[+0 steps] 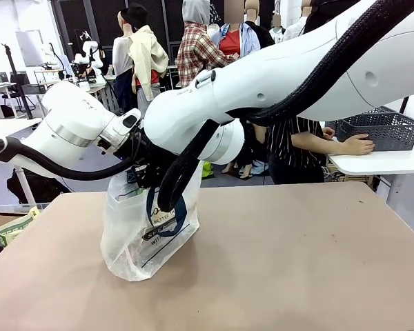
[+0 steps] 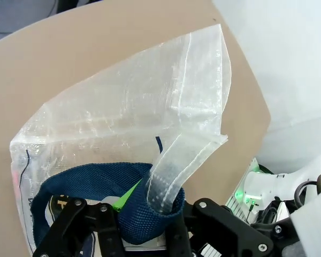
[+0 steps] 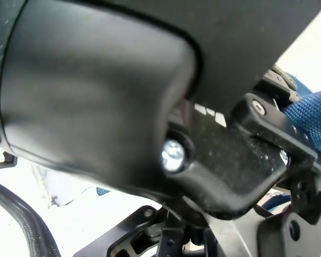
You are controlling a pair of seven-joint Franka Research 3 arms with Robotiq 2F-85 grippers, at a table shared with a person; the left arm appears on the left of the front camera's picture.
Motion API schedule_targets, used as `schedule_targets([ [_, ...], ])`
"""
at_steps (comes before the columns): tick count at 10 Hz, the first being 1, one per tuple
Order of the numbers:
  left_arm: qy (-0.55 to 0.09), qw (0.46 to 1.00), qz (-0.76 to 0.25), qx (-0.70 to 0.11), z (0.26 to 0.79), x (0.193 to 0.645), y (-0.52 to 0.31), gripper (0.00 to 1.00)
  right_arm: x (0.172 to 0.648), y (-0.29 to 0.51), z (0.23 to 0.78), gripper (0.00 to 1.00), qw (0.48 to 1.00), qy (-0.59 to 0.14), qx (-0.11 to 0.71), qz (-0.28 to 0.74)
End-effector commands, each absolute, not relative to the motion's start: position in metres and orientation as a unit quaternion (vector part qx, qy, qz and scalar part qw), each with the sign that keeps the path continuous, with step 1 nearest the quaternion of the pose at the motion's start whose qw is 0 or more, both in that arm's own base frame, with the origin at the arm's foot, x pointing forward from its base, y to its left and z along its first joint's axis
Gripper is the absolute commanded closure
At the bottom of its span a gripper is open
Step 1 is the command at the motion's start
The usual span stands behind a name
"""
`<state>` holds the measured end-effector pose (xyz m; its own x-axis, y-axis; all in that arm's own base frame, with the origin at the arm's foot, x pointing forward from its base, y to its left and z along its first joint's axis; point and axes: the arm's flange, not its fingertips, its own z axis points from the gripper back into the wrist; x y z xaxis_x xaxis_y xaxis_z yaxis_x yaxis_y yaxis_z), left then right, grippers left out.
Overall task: Transfer purchased items from the store into the shopping bag.
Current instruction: Move the Reusable shopping bag to the right side of the table.
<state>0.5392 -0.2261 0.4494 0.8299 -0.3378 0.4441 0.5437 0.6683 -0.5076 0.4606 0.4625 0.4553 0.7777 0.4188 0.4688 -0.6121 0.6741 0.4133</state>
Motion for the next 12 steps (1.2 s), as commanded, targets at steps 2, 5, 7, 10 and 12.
schedule_targets([
  [2,-0.15,0.894,-0.236,-0.351,0.452,0.533,-0.228,1.0,0.463,0.467,0.46,0.53,0.899,-0.187,0.283,0.275],
  [5,-0.157,0.888,-0.228,-0.367,0.456,0.534,-0.219,1.0,0.462,0.462,0.464,0.0,0.904,-0.189,0.281,0.262],
  [7,-0.163,0.884,-0.222,-0.377,0.46,0.534,-0.212,1.0,0.461,0.452,0.469,0.0,0.909,-0.192,0.279,0.242],
  [10,-0.173,0.885,-0.213,-0.376,0.463,0.534,-0.206,1.0,0.447,0.415,0.494,0.0,0.908,-0.212,0.294,0.21],
  [12,-0.175,0.885,-0.21,-0.377,0.463,0.535,-0.204,1.0,0.424,0.389,0.518,0.0,0.911,-0.236,0.274,0.199],
])
